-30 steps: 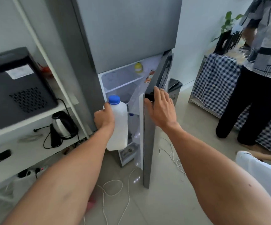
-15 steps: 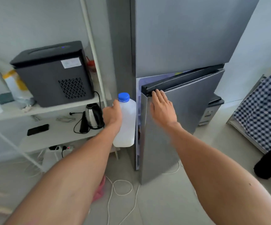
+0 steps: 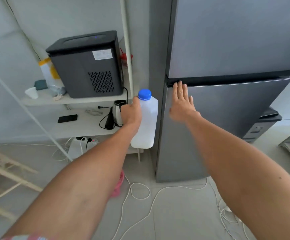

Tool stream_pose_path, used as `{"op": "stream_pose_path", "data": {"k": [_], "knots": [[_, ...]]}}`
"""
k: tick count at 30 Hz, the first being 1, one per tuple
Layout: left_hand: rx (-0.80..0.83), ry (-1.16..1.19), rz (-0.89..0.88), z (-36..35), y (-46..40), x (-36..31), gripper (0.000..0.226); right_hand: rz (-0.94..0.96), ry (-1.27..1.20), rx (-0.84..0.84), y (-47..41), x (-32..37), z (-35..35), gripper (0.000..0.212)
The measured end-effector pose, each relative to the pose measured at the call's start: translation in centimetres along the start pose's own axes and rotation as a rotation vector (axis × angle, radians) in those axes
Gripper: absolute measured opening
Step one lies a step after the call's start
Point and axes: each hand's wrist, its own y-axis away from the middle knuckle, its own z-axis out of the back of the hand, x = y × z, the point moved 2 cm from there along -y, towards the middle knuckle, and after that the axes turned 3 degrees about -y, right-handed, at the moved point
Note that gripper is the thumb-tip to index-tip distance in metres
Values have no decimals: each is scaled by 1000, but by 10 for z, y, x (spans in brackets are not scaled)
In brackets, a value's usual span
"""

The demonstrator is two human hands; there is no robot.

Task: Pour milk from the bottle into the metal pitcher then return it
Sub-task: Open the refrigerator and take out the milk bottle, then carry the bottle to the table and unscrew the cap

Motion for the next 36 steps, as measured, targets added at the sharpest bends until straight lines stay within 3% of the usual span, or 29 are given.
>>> {"op": "stream_pose_path", "data": {"k": [5,9,11,14,19,22,30,36], "knots": [[9,14,-12,-1,5,-3,44,15,-50,-24,3,0,7,89],[6,18,-16,-1,12,-8,42,22,-175,-277,26,9,8,36],[5,13,-35,-2,17,-11,43,-32,-283,-257,41,16,1,18],[27,27,-55,-6,26,-16,42,-221,-581,-105,56,20,-16,30],[85,66,-92,-16,41,-27,40,-662,-1240,287,81,22,-34,72],[145,73,-129,-28,48,-32,45,-771,-1532,367,95,14,-32,71],[470,28,-199,-91,78,-43,44,-917,-1585,15,139,-36,-16,60],[799,5,-319,-133,140,-46,42,-1065,-1595,-335,203,-66,2,70]]}}
